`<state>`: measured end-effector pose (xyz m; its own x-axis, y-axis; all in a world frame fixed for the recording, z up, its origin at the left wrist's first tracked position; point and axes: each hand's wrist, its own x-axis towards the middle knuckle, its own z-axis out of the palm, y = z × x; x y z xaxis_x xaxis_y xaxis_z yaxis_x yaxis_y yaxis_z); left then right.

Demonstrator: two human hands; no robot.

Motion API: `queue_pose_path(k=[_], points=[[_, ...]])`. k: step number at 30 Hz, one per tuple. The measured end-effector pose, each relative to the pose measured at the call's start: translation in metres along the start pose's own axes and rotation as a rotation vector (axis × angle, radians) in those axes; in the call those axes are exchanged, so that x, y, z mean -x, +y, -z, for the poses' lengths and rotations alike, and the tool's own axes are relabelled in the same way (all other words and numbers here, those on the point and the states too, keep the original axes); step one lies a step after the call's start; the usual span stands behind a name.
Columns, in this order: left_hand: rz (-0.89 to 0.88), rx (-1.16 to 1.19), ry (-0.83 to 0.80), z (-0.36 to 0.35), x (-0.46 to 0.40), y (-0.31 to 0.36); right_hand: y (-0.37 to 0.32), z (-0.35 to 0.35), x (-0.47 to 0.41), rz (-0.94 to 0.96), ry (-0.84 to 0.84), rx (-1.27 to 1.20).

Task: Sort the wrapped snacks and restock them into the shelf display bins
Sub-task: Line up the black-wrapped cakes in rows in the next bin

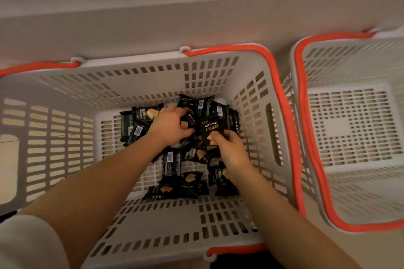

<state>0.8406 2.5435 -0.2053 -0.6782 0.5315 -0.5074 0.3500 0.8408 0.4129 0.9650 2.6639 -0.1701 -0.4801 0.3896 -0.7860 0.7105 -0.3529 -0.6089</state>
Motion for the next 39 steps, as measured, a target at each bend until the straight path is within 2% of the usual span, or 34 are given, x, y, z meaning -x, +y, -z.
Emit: queue_pose_path(k=[2, 4, 9, 14, 17, 20, 25, 28, 33, 35, 37, 39], points=[[0.041, 0.298, -0.009, 0.011, 0.019, 0.008, -0.01, 0.005, 0.014, 0.027, 0.001, 0.0], [0.081, 0.48, -0.017, 0.027, 0.039, 0.018, -0.021, 0.01, 0.029, 0.063, 0.011, -0.016], [0.024, 0.777, -0.024, 0.069, 0.083, 0.037, -0.054, 0.016, 0.075, 0.131, 0.032, -0.097], [0.028, 0.949, 0.126, 0.111, 0.129, 0.06, -0.088, 0.01, 0.131, 0.27, 0.02, -0.126], [-0.03, 1.132, 0.141, 0.14, 0.16, 0.08, -0.111, -0.003, 0.167, 0.349, -0.022, -0.121], [-0.12, 1.286, 0.24, 0.165, 0.192, 0.099, -0.134, -0.015, 0.202, 0.508, -0.049, -0.112], [-0.326, 1.185, 0.445, 0.202, 0.235, 0.119, -0.159, -0.033, 0.251, 0.762, -0.092, -0.03], [-0.442, 1.132, 0.419, 0.229, 0.254, 0.123, -0.171, -0.046, 0.275, 0.883, -0.18, -0.028], [-0.528, 1.133, 0.4, 0.267, 0.28, 0.108, -0.191, -0.065, 0.311, 1.12, -0.293, 0.14], [-0.546, 1.11, 0.39, 0.281, 0.285, 0.094, -0.205, -0.071, 0.321, 1.187, -0.268, 0.236], [-0.57, 1.04, 0.427, 0.301, 0.285, 0.079, -0.221, -0.075, 0.327, 1.246, -0.161, 0.3], [-0.576, 0.811, 0.55, 0.323, 0.278, 0.061, -0.238, -0.078, 0.331, 1.247, -0.037, 0.307]])
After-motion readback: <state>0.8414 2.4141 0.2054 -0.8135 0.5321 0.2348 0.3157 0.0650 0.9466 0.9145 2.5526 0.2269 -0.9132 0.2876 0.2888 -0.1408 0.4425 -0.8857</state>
